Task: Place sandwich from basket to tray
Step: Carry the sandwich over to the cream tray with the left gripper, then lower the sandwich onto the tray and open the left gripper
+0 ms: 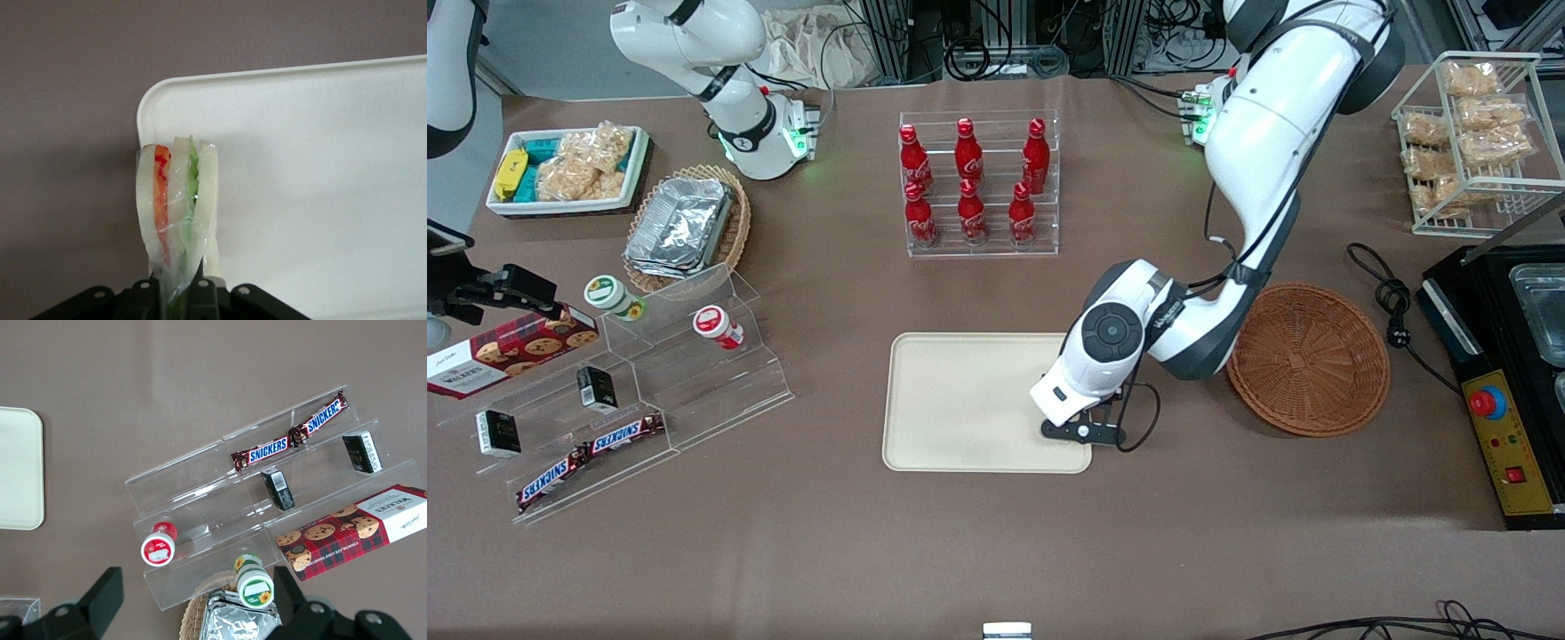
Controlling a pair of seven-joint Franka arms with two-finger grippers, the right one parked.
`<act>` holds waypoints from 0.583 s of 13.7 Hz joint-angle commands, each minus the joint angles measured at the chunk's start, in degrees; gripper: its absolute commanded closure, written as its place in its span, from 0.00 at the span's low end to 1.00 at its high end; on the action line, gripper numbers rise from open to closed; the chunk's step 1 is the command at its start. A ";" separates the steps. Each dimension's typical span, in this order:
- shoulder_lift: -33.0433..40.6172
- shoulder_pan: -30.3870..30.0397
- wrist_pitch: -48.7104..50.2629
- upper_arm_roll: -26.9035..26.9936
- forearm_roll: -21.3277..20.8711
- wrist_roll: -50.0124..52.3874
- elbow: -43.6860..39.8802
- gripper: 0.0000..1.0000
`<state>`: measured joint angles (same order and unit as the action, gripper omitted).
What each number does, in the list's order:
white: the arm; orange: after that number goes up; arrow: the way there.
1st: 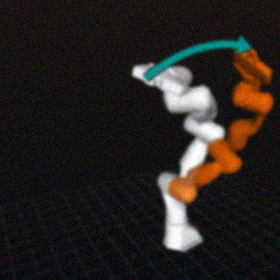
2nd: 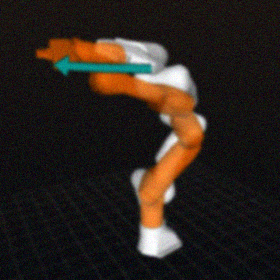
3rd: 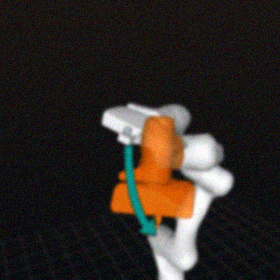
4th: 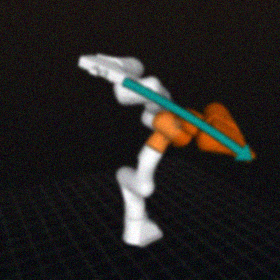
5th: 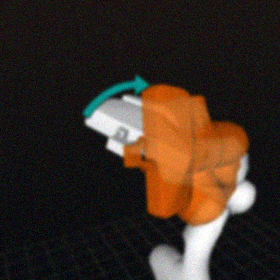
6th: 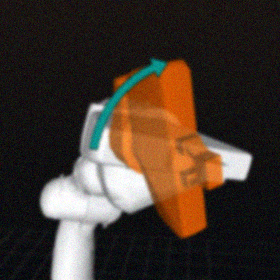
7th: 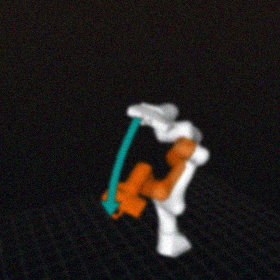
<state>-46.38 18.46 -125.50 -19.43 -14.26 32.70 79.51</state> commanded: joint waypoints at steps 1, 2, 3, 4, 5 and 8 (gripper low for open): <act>-1.52 1.14 -3.08 0.36 -2.70 1.66 0.20 0.91; -1.87 1.23 -3.35 0.36 -2.70 1.75 0.20 0.77; -1.79 1.23 -3.27 0.36 -2.70 2.71 0.20 0.38; -1.61 1.31 -3.09 0.36 -2.79 5.24 0.20 0.02; -1.35 1.32 -2.91 0.36 -3.22 6.83 0.20 0.01; 1.01 1.05 0.31 0.36 -3.76 7.28 -0.32 0.01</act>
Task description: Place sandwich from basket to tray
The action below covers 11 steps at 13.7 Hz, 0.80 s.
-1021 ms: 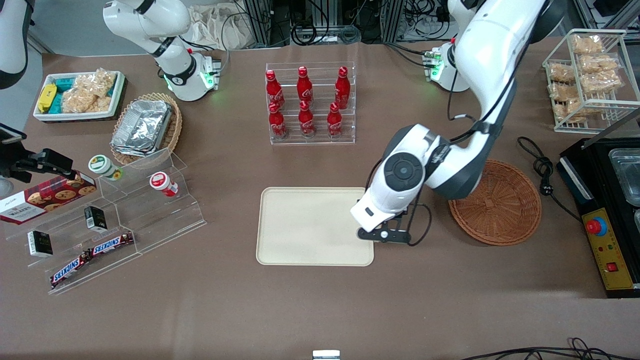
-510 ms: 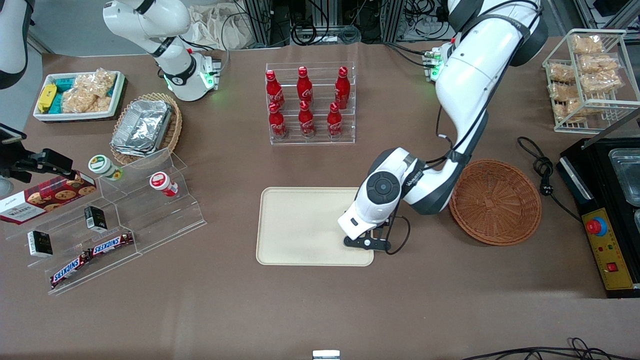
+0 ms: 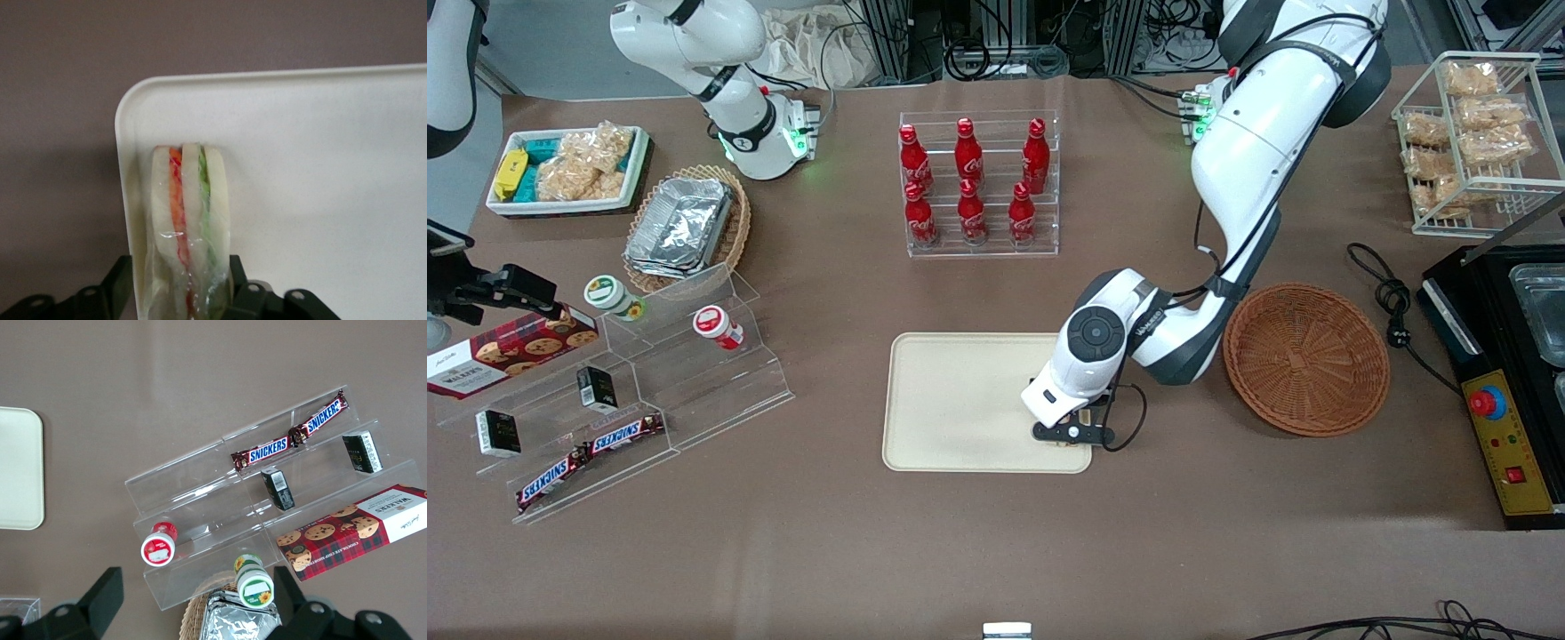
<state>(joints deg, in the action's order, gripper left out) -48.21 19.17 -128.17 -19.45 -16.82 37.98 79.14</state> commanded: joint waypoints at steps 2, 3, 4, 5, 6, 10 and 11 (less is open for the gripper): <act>5.74 0.17 9.66 0.37 -0.67 2.09 -2.48 0.01; 7.15 -0.44 12.56 0.29 -0.14 2.01 -3.89 0.01; 9.16 -1.58 14.68 0.20 0.03 1.83 -4.51 0.01; 11.44 -3.07 16.09 0.02 0.12 1.57 -4.60 0.01; 13.73 -4.48 17.24 0.02 0.21 1.22 -4.52 0.01; 23.22 -13.35 27.07 0.02 1.88 -14.00 -4.17 0.01; 25.16 -15.54 29.97 0.02 3.45 -20.52 -4.17 0.01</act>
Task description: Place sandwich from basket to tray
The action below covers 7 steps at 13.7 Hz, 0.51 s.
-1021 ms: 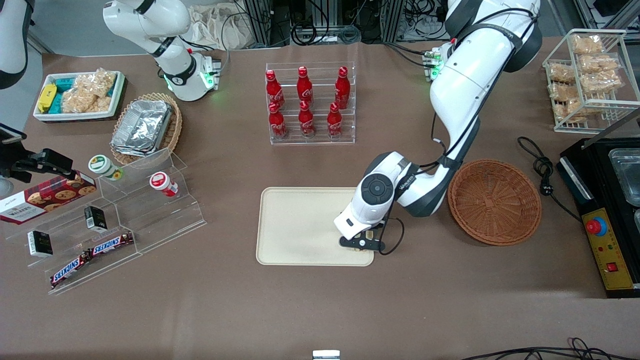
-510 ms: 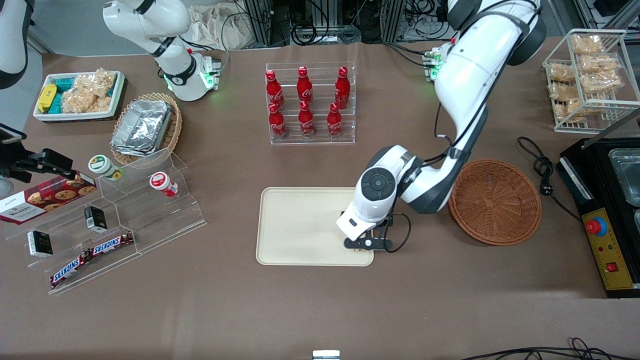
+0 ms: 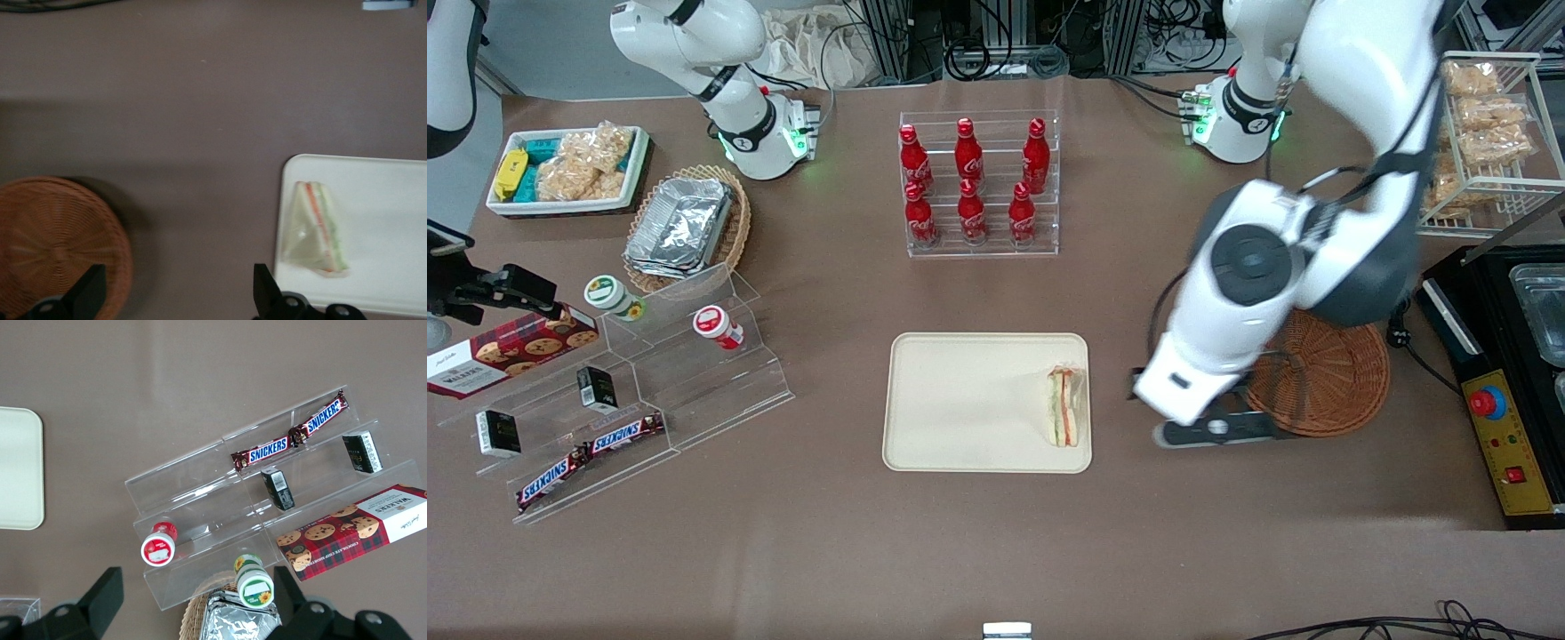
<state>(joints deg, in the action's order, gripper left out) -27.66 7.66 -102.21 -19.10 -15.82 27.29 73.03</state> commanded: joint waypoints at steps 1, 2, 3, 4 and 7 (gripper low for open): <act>6.90 -6.23 7.17 -0.24 4.20 -13.81 2.03 0.01; 7.79 -7.91 9.11 -0.06 4.48 -14.54 1.77 0.01; 8.24 -9.75 10.61 0.03 5.18 -14.81 1.50 0.01; 9.11 -12.73 11.85 -0.15 5.36 -15.33 1.50 0.01; 12.10 -16.18 12.12 0.03 6.33 -17.62 1.59 0.01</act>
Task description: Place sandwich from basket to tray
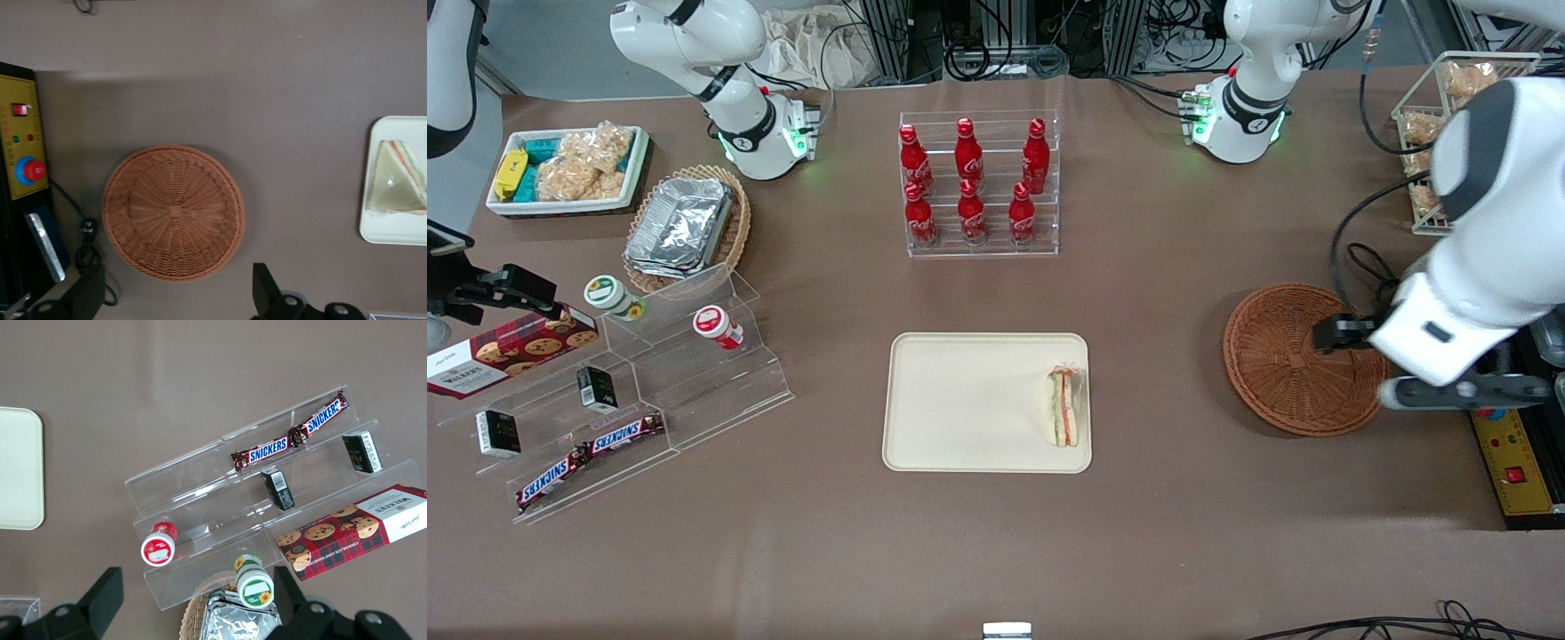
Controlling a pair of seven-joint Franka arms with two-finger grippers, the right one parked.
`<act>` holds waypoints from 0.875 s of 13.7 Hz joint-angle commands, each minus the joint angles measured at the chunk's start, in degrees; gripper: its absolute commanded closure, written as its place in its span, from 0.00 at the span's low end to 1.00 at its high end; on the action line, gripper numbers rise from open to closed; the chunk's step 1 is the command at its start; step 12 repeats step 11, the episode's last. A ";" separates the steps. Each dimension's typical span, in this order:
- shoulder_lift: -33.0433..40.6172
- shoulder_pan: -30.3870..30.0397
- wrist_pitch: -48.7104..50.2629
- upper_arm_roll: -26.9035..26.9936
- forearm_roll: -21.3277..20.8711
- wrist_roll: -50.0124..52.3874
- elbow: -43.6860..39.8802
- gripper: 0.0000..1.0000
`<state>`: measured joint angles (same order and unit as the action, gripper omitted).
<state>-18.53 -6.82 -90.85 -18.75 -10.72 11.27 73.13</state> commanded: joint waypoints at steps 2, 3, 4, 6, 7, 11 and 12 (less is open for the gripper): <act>3.50 -3.71 0.85 -0.32 1.31 -1.95 1.66 0.01; 3.76 -4.25 1.03 -0.41 1.32 -2.12 1.84 0.00; 4.20 -4.34 1.81 -0.32 1.32 -3.17 2.01 0.00; 4.47 -3.30 2.87 2.12 1.49 -4.76 2.10 0.00; 4.99 0.71 2.96 6.75 2.88 -4.85 2.19 0.00; 5.79 8.58 2.87 18.49 8.00 -4.94 2.28 0.00; 5.79 8.58 2.87 18.49 8.00 -4.94 2.28 0.00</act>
